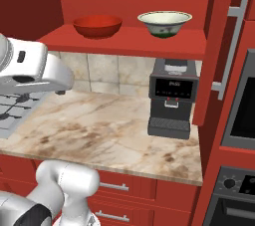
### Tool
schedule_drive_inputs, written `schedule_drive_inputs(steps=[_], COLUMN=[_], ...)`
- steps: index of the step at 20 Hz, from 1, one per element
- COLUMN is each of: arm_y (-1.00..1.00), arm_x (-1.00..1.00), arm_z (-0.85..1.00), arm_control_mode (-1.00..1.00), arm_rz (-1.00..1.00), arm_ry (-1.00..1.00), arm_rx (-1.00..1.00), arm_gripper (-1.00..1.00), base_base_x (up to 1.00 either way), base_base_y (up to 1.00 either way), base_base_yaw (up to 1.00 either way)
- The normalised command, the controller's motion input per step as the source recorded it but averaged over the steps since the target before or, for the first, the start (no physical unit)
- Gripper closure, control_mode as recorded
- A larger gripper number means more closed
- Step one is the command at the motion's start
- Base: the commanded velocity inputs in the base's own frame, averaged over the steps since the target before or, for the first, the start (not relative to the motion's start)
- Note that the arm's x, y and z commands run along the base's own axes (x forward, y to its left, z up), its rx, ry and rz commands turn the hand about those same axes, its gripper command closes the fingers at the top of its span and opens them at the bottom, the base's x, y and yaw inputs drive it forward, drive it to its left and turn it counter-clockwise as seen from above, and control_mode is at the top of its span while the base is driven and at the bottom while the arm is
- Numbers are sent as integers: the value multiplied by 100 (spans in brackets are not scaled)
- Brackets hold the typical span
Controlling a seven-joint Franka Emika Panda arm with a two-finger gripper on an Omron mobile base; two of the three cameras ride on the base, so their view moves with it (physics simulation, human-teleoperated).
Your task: Move the bowls from the cabinet to the plates on the dining table.
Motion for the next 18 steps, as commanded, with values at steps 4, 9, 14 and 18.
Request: schedule_drive_inputs(steps=[4,9,14,18], arm_y=[0,-2,0,0], arm_x=[58,89,98,30], arm_z=[-36,-36,-3,21], arm_control_mode=[-100,-100,-100,-100], arm_rz=[-8,-13,-17,-13], arm_ry=[0,0,0,1], arm_rx=[19,16,9,8], arm_gripper=[-100,-100,-100,-100], base_base_x=[0,0,0,0], base_base_y=[0,0,0,0], base_base_yaw=[0,0,0,0])
